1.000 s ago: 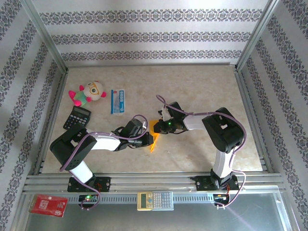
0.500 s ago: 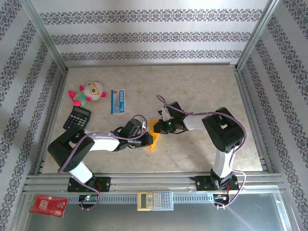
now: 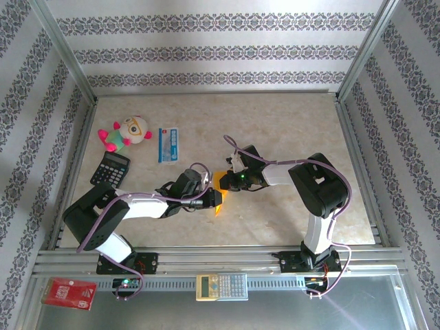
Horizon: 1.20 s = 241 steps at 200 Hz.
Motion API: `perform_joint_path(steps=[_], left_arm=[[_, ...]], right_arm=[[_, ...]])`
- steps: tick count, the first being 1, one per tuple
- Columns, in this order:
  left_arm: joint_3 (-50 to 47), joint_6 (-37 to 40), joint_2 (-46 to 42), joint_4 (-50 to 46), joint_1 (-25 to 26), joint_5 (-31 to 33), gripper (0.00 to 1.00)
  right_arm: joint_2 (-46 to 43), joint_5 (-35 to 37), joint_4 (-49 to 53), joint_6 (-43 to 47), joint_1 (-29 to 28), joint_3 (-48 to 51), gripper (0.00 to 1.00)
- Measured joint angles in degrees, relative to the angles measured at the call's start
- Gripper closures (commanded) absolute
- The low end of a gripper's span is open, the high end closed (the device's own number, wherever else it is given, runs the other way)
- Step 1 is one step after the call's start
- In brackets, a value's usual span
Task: Fold a paper plane with a square sheet of paper (pick it up from the middle)
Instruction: Fold the wing for the fifth time at the center of the table.
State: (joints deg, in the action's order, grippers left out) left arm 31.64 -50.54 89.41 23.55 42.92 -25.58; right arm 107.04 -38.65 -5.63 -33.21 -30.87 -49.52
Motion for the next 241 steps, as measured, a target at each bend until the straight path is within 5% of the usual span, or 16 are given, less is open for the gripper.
perform_joint_path(steps=[241], left_arm=[[3.5,1.7,5.8,-3.8,0.6,-0.1,0.84]], right_arm=[[0.0,0.0,0.0,0.0,0.0,0.0,0.92]])
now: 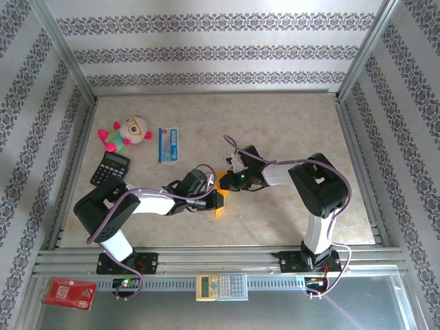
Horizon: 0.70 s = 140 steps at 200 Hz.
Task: Fold a paper plane with a square sheet of paper (pick it up from the middle)
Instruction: Fold the wing for the fifth time at the center of the table.
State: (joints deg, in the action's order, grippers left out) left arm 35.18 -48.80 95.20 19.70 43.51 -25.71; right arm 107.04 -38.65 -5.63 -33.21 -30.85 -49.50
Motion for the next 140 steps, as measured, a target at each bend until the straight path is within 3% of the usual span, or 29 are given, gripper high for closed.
perform_joint_path(steps=[140], left_arm=[[0.0,0.6,0.9,0.0,-0.1,-0.8,0.84]], right_arm=[[0.0,0.0,0.0,0.0,0.0,0.0,0.92]])
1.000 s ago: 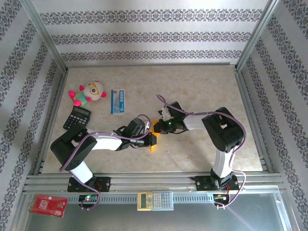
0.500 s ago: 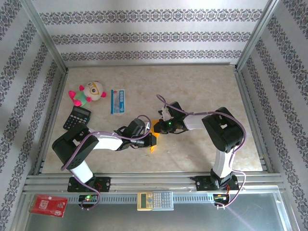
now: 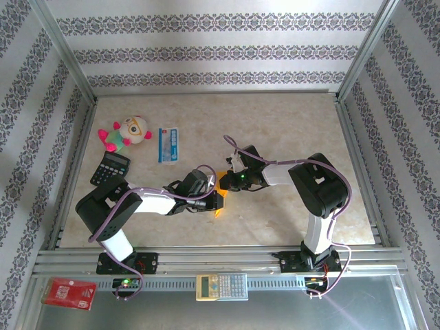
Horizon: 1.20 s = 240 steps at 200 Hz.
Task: Fold a paper plane with a square sheet of paper (pick it up from the middle)
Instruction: Fold the wing for the fifth time at the center of the table.
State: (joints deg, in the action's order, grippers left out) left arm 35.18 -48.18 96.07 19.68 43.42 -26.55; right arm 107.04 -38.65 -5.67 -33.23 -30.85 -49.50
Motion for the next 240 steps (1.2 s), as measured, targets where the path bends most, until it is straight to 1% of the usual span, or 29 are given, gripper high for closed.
perform_joint_path(steps=[77,136,240], left_arm=[[0.0,0.3,-0.1,-1.1,0.0,0.0,0.85],[0.0,0.7,-1.9,-4.3,0.0,-0.2,0.85],[0.0,0.9,-2.0,-5.7,0.0,-0.7,0.86]], right_arm=[[0.0,0.0,0.0,0.0,0.0,0.0,0.92],[0.0,0.0,0.0,0.0,0.0,0.0,0.92],[0.0,0.0,-0.1,-0.5,0.0,0.0,0.92]])
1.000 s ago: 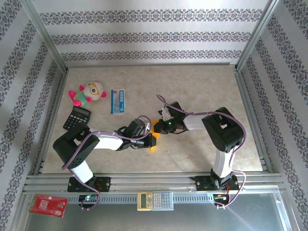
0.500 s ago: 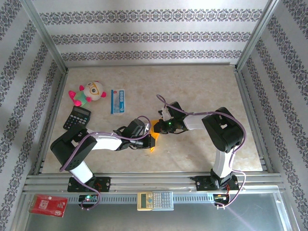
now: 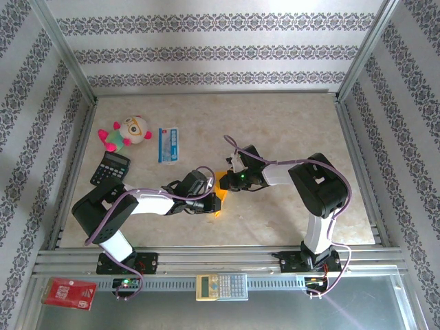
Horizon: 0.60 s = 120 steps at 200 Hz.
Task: Fold a paper plane with a square sheet of paper (pick it up from the middle)
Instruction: Fold the wing for the fifth time at the center of the table.
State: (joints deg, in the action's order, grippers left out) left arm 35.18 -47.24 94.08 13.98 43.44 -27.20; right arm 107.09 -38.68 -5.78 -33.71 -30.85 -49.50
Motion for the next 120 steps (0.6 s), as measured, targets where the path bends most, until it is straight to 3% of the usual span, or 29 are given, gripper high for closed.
perform_joint_path(steps=[120], left_arm=[[-0.8,0.0,-2.3,-2.9,0.8,-2.3,0.86]], right_arm=[[0.0,0.0,0.0,-0.4,0.0,0.0,0.91]])
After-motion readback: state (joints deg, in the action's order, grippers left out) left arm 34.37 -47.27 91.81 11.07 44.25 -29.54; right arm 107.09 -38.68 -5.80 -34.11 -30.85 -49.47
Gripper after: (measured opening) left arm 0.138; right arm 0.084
